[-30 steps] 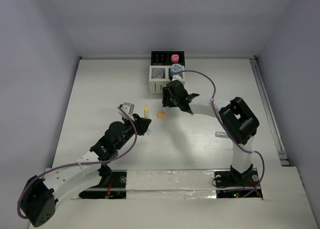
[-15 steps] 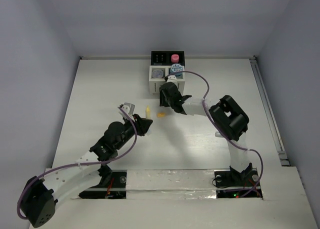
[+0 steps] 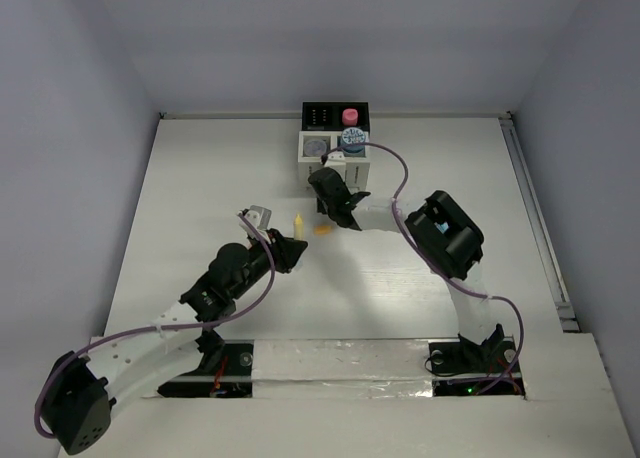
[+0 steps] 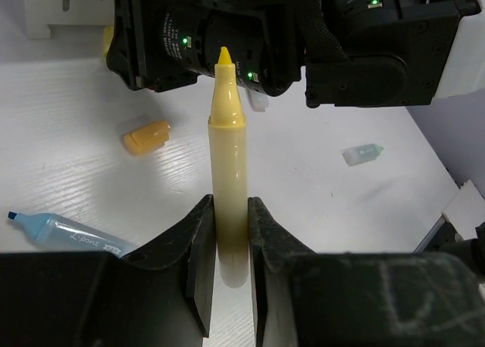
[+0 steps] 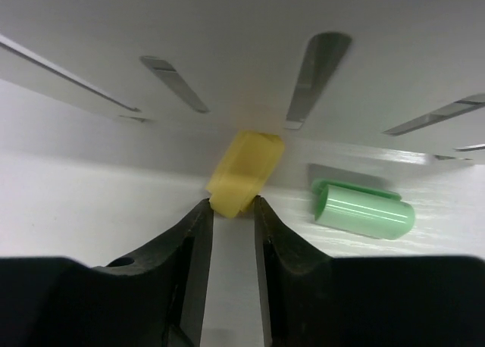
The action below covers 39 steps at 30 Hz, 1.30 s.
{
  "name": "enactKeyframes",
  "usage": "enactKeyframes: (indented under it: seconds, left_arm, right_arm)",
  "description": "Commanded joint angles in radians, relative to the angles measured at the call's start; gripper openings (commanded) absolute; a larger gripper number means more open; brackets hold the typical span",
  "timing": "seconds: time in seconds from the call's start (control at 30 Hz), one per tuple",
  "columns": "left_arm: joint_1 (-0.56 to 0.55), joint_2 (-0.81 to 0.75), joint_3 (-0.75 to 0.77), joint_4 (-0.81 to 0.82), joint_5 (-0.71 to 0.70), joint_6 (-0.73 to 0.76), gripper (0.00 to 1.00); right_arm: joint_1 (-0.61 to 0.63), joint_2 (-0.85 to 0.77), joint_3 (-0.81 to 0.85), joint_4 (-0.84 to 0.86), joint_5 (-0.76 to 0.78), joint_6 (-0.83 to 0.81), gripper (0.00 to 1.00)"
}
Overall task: Sort the stationery into containers
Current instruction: Close the pen cap on the pen.
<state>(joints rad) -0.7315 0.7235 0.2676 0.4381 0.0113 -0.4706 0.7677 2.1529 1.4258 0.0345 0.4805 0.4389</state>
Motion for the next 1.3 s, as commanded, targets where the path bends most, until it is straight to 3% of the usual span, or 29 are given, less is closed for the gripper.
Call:
enactKeyframes:
  seconds: [0.0, 0.1, 0.23, 0.37, 0.6, 0.97, 1.13, 1.27]
  left_arm:
    - [0.003, 0.004, 0.013, 0.067, 0.015, -0.005, 0.0]
    - [0.003, 0.008, 0.013, 0.068, 0.016, -0.008, 0.0]
    - [0.003, 0.016, 0.013, 0.073, 0.016, -0.01, 0.0]
    - [0.003, 0.016, 0.019, 0.064, 0.016, -0.01, 0.0]
    - [0.003, 0.019, 0.022, 0.059, 0.024, -0.011, 0.0]
    - [-0.006, 0.036, 0.032, 0.059, 0.032, -0.008, 0.0]
    - [-0.006, 0.037, 0.039, 0.048, 0.03, -0.008, 0.0]
    - [-0.006, 0.045, 0.044, 0.053, 0.026, -0.008, 0.0]
  right_arm:
    - [0.008, -0.025, -0.014, 0.001, 0.067, 0.003, 0.3]
    - [0.008, -0.059, -0.076, 0.027, 0.064, 0.012, 0.31]
    - [0.018, -0.107, -0.119, 0.077, 0.027, 0.017, 0.6]
    - [0.018, -0.054, -0.055, 0.051, 0.043, 0.026, 0.65]
    - [0.007, 0.018, 0.012, 0.054, 0.105, 0.05, 0.58]
    - [0.007, 0.081, 0.097, 0.03, 0.162, 0.029, 0.58]
    - [0.007, 0.081, 0.088, 0.033, 0.17, 0.04, 0.36]
    - [0.007, 0.03, -0.016, 0.057, 0.147, 0.052, 0.21]
